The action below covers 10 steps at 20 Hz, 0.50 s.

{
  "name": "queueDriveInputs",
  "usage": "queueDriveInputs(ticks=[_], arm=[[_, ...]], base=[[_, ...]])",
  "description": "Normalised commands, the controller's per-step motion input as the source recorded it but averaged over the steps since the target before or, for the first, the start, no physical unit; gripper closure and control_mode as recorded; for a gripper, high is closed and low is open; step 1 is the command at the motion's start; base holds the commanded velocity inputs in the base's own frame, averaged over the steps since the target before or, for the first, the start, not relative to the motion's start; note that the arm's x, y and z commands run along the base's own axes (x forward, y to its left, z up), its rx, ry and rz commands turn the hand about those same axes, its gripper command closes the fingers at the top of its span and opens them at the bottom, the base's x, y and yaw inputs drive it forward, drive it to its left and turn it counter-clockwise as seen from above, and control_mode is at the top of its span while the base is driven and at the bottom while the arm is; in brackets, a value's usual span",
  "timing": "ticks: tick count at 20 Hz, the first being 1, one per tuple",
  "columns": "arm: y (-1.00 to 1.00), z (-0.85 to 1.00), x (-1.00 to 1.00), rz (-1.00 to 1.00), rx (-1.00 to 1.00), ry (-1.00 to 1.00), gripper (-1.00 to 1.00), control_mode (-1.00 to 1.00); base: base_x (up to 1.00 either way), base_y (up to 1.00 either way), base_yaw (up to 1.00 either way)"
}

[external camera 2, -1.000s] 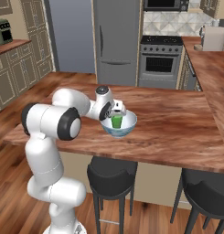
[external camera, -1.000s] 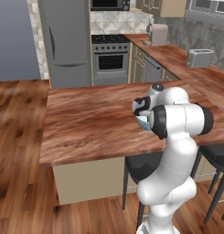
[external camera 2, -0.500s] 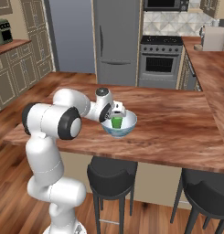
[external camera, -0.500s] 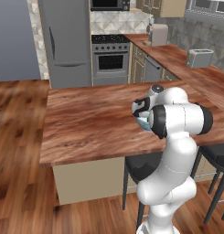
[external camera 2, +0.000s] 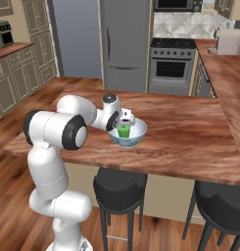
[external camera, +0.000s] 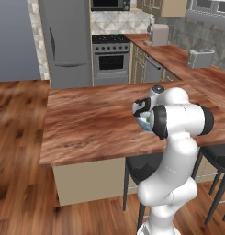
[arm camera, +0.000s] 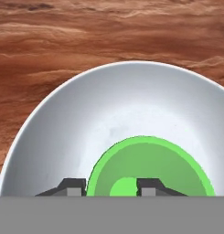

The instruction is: Place the cup inside the bowl on the dining table and move the bowl to any counter.

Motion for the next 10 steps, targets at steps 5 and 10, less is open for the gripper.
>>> queueDriveInputs(ticks=[5, 10], arm=[[0.0, 0.0, 0.0, 0.0, 0.0, 0.0, -1.0, -1.0], [0.0, 0.22, 0.0, 0.0, 0.0, 0.0, -1.0, -1.0]], base=[[0.0, 0.0, 0.0], [0.0, 0.0, 0.0]])
